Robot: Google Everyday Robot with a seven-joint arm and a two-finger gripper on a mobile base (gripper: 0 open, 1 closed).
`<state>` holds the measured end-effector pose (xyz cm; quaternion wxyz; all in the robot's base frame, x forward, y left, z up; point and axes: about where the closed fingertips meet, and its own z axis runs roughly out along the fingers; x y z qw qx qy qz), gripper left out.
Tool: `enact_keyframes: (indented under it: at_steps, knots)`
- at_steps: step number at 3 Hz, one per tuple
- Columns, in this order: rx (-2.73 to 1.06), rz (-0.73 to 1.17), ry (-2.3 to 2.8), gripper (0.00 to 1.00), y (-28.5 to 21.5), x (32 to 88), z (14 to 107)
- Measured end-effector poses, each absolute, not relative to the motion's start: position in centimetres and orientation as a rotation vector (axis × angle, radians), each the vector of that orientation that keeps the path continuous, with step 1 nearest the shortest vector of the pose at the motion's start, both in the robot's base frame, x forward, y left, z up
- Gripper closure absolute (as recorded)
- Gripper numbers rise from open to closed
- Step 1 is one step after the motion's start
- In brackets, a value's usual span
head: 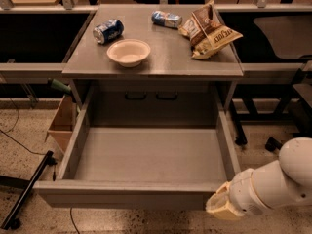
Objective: Close top drawer
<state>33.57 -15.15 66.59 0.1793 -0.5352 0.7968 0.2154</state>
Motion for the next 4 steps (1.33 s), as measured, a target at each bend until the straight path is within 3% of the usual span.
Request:
enact_keyframes:
  at_steps: [2,3,4]
  knots:
    - [-1.601,0.587,2.125,0.38,-12.0,39.8,66.9]
    - [-1.623,0.579,2.091,0.07,-11.1,42.3,67.0]
    - [-1.634,0.582,2.061,0.0,-10.3,45.5,67.0]
